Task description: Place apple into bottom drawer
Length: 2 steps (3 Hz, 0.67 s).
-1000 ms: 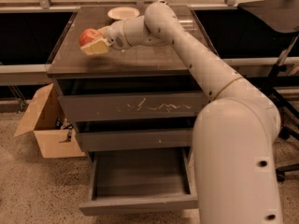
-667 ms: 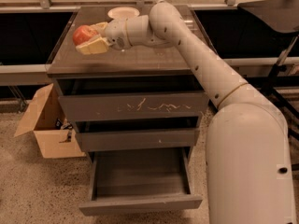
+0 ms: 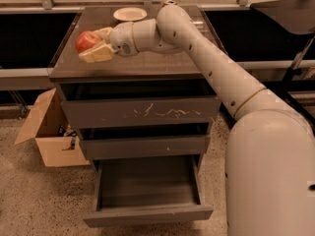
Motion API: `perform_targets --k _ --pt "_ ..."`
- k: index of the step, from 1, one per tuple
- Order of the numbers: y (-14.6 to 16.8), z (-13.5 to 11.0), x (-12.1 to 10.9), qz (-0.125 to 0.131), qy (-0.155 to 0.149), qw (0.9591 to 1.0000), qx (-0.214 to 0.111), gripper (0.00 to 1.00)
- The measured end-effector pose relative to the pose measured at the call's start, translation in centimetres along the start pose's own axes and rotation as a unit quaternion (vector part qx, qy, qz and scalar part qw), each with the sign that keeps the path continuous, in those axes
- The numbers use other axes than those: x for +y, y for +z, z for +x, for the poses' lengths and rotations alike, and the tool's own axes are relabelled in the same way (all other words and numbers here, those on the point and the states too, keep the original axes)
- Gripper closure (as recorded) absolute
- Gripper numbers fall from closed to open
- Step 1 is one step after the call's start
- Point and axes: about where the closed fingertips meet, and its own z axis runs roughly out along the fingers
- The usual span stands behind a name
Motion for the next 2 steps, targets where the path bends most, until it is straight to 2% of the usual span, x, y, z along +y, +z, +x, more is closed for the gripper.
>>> perform_targets --k 1,2 --pt "0.1 0.0 4.9 -0.026 0.001 0.9995 0.019 1.0" --pt "1.5 3.1 10.6 -0.067 0.027 0.9962 0.047 1.0"
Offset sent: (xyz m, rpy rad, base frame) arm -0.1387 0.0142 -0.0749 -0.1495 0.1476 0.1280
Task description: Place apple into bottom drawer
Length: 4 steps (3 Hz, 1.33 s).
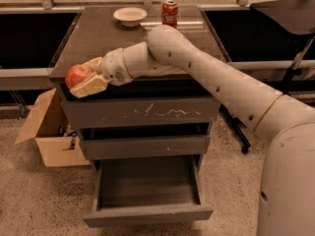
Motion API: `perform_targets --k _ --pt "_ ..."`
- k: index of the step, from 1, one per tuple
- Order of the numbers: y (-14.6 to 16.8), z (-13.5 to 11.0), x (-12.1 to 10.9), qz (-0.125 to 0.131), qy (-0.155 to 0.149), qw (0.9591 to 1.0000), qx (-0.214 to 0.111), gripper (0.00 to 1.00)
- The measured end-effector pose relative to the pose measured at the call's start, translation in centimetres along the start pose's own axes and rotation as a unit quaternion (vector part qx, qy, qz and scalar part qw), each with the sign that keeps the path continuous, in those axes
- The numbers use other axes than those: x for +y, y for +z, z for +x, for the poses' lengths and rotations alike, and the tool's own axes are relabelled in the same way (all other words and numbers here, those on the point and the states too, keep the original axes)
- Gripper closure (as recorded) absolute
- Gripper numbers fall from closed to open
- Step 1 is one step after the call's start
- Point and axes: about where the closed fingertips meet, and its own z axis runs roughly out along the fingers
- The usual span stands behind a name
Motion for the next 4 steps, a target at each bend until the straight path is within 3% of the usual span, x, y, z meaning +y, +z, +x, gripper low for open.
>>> perform_targets --k 2,3,4 --pt "0.8 0.5 0.6 -0.009 0.002 0.9998 0.015 1.0" --pt "0.7 2.0 2.7 -0.014 0.014 0.9987 0.046 1.0" --pt "0.5 5.7 6.9 -0.016 0.051 0.9956 0.077 1.0"
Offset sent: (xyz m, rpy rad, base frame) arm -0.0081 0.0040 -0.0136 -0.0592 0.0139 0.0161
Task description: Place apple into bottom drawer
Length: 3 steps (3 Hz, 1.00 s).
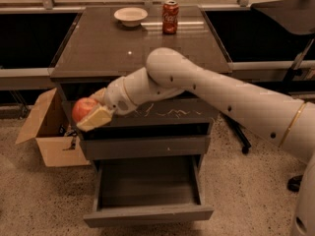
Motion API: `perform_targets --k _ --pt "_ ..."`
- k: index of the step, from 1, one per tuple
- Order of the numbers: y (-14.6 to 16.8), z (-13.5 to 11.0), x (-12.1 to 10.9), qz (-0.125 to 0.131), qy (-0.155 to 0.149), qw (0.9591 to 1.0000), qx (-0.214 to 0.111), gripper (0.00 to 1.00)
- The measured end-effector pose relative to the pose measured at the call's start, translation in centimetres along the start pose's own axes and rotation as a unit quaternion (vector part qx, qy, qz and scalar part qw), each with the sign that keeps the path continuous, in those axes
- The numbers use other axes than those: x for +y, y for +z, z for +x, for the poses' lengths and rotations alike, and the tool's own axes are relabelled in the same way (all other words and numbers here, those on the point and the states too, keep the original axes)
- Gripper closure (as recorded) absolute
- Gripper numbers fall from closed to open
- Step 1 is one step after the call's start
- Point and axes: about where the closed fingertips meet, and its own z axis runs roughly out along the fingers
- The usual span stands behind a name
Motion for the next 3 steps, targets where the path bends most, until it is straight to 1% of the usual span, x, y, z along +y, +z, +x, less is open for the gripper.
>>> perform_targets --k 1,2,3 --pt "0.9 3.5 2.2 -0.008 0.032 0.9994 0.01 1.0" --pt "4.0 8.4 4.1 -0.018 0.065 0.9974 -0.027 1.0" --pt "4.0 8.8 4.3 -0.017 0.069 0.9972 -0.022 1.0"
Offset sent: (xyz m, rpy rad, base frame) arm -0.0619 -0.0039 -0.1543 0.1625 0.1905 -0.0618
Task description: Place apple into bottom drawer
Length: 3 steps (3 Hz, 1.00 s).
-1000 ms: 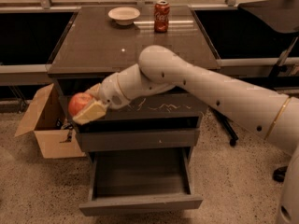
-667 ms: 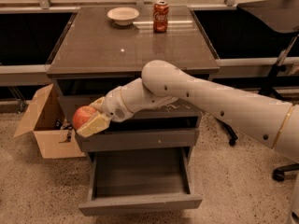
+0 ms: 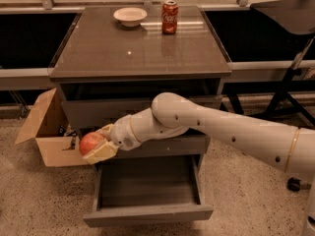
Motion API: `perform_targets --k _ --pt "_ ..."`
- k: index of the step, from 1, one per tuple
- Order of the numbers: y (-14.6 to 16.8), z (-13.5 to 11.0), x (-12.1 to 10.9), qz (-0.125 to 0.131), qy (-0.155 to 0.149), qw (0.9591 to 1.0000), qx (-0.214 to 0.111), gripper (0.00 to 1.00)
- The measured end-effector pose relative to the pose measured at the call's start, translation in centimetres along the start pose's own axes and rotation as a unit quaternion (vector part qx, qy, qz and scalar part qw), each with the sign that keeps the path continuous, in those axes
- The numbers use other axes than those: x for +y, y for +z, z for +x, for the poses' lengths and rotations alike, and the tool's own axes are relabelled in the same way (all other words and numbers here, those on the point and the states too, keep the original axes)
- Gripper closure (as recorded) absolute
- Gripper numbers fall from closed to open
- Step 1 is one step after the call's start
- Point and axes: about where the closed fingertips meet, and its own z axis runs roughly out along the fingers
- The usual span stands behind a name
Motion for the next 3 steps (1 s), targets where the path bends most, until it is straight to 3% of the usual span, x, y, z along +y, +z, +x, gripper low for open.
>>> perform_targets --k 1,2,3 --pt "-0.2 4.0 0.9 0.008 0.037 0.9985 0.04 1.0" --pt "-0.4 11.8 2.1 0.013 0.09 0.9917 0.091 1.0" --pt "0.6 18.3 2.0 0.005 0.137 0.9833 0.12 1.0"
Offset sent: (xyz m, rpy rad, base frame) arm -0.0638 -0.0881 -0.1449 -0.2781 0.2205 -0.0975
